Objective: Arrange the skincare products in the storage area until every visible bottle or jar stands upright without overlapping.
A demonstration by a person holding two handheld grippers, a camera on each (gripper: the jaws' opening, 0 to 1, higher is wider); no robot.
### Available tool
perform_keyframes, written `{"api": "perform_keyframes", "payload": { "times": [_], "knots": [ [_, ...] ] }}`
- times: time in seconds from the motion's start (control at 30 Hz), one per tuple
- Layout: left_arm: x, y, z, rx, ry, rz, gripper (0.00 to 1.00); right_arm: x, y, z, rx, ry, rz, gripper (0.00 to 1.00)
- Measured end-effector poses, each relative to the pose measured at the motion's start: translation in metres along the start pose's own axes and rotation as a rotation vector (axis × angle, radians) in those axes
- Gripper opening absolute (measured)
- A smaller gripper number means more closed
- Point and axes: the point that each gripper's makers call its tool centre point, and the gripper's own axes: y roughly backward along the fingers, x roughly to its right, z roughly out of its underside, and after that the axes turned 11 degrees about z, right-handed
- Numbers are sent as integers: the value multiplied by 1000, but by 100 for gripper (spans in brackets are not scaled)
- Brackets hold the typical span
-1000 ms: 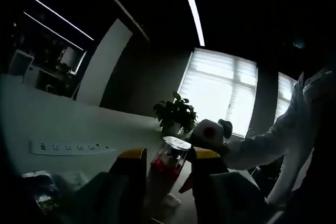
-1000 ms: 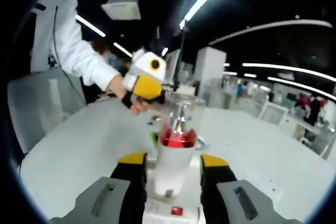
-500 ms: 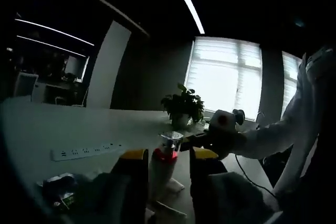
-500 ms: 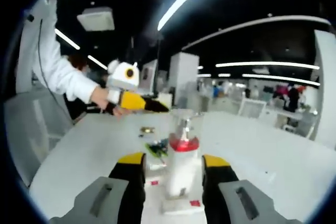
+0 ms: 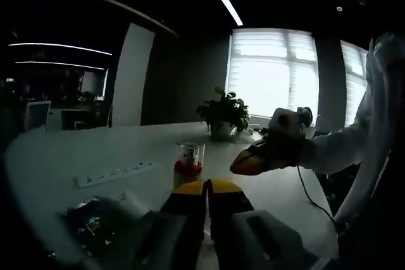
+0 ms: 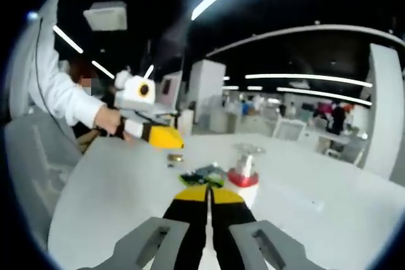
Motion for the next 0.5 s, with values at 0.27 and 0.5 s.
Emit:
{"api": "perform_keyframes", "payload": {
  "times": [0.27,0.5],
  "knots": [
    [10,23,13,-119,-64,-60,0,-26,9,-16,-8,23,39,0],
    [18,56,29,-279,-124,-114,0,-50,22,-20,-56,37,110,0]
  ]
}}
